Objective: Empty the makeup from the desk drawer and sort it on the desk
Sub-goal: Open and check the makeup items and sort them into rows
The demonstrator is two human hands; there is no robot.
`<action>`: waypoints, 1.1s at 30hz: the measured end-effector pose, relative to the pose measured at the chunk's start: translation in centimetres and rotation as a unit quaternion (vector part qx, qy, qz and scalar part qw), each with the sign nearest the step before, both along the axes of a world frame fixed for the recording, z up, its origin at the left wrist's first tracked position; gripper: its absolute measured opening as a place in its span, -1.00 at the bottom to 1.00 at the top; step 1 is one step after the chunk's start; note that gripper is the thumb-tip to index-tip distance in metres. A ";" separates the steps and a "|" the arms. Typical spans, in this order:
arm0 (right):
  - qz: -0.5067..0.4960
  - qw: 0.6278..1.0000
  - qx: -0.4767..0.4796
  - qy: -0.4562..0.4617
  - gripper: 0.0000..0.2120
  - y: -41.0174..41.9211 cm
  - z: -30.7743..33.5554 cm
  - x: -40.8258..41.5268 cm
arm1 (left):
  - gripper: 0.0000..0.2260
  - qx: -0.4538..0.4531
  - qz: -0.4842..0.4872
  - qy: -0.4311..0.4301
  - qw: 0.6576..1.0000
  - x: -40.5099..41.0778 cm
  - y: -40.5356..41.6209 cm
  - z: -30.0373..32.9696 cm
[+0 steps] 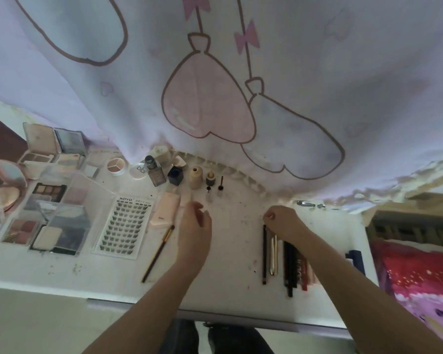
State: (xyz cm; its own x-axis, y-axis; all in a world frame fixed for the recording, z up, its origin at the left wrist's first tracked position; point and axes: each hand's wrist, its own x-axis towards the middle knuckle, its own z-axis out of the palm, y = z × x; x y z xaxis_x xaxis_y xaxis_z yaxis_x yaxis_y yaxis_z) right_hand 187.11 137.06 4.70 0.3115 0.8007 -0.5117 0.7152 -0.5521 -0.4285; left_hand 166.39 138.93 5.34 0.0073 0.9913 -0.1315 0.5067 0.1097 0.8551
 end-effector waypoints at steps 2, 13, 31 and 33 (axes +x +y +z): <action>0.037 0.997 -0.045 -0.045 -0.78 -0.7 0.0 -0.4 | -0.96 -0.052 -0.124 0.065 0.989 2.5 -2.1 -0.3; 0.048 0.993 -0.067 -0.085 -0.75 -0.5 -0.8 -1.6 | -0.79 -0.128 -0.298 0.316 0.892 10.2 -3.4 -4.7; -0.091 0.964 0.032 0.246 -0.74 -0.6 3.9 -3.6 | -0.72 -0.136 -0.317 0.071 0.936 1.2 -1.7 0.7; -0.121 0.953 0.043 0.274 -0.72 -0.5 3.9 -4.3 | -0.71 -0.129 -0.323 0.070 0.935 0.8 -1.3 1.2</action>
